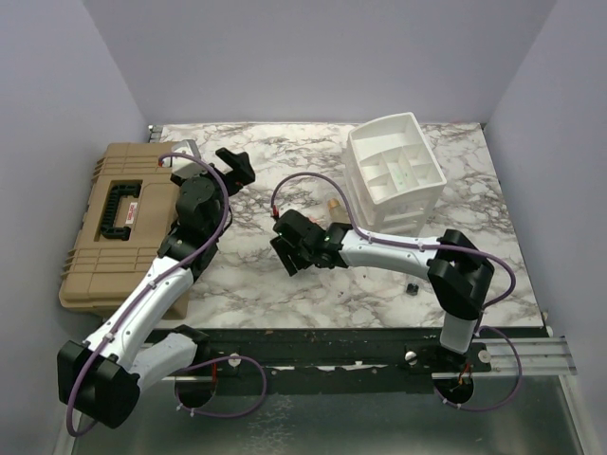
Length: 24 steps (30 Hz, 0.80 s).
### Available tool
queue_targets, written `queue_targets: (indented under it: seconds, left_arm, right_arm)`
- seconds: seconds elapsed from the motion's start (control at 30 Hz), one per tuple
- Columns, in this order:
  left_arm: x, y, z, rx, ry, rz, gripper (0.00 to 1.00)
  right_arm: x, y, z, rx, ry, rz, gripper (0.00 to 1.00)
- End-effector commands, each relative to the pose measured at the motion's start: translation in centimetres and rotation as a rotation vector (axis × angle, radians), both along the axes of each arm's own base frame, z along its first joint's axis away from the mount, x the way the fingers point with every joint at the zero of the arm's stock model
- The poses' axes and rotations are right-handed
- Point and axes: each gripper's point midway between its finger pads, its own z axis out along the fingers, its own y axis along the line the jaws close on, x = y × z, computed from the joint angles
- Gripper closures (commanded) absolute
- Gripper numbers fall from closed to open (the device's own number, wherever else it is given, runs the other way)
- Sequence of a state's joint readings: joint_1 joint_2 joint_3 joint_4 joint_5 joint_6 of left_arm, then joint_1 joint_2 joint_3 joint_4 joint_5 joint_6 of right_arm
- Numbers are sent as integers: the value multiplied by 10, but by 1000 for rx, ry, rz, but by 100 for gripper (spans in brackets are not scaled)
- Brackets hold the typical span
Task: Organize the makeup
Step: Move the makeup to the center of the board.
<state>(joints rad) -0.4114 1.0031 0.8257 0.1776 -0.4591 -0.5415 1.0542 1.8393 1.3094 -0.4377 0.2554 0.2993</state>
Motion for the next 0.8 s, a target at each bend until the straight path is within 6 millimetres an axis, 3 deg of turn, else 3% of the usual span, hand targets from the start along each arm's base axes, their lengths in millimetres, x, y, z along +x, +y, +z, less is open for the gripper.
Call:
queue_targets:
  seconds: [0.0,0.23,0.3,0.43,0.7,0.77]
  left_arm:
    - [3,-4,-2,-5,1,-24,1]
    - [2,-4,2,7,-5,-27,1]
    - [2,-3,2,8,-5,-24,1]
    - [3,-4,0,6,-2,-26,1]
    - [4,-6,-2,8,3,-31,1]
    - [6,-7,-2,8,6,-38,1]
  right_arm:
    - [14,-4,19,7,-87,-45,45]
    - [17,-8,21,-12,-95,-46,45]
    - [7,1,17,8,-46,33,45]
    - [-14,11,-8,-14,87,129,45]
    - [-27,-10,-27,-70,141,109,42]
    - [-33,-24,-35,-117,165,75,42]
